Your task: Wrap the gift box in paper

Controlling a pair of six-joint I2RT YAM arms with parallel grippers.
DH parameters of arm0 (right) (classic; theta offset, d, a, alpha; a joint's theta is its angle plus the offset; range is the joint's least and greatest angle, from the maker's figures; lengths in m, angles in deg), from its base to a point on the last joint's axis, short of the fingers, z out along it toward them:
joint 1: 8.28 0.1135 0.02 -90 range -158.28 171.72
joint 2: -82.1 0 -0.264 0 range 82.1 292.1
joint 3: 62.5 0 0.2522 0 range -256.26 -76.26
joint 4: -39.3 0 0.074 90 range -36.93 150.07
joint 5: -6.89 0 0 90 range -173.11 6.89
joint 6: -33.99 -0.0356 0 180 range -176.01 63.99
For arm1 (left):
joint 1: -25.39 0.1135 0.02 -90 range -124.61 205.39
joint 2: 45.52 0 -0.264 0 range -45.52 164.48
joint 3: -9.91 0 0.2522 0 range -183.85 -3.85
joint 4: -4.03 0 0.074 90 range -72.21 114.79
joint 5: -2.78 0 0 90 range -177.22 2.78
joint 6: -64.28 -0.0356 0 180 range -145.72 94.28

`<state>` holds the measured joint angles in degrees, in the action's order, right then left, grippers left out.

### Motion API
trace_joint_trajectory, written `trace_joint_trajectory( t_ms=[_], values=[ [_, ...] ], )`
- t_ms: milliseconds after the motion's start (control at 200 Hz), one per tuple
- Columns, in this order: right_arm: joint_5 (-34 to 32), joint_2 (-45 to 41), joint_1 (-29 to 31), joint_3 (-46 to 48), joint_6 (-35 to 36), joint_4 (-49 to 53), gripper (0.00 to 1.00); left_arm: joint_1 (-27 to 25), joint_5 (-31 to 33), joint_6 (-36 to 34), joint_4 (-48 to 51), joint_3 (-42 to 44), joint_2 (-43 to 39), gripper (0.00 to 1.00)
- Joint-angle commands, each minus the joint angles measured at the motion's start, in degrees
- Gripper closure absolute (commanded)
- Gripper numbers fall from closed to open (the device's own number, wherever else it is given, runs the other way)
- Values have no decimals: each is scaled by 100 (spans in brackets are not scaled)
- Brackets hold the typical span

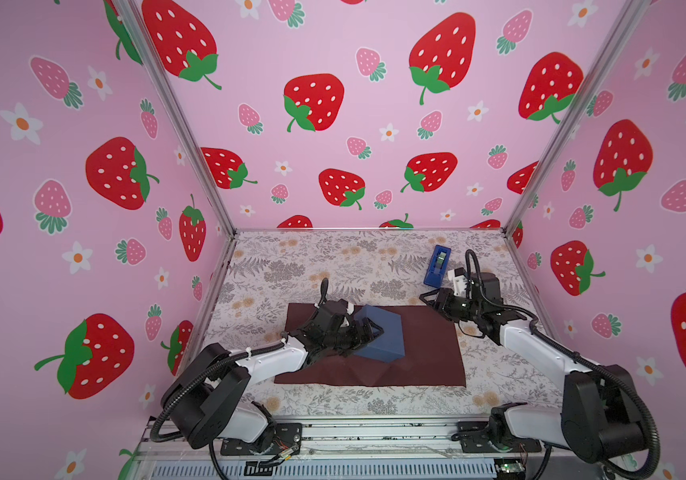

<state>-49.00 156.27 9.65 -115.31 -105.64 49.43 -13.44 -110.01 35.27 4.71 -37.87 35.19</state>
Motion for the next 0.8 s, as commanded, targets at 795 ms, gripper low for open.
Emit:
trace_joint_trajectory(
  t_ms=[795],
  values=[
    [-378, 1087, 1774, 22, -51, -515, 34, 372, 449, -1602, 2752, -1269, 21, 2]
  ],
)
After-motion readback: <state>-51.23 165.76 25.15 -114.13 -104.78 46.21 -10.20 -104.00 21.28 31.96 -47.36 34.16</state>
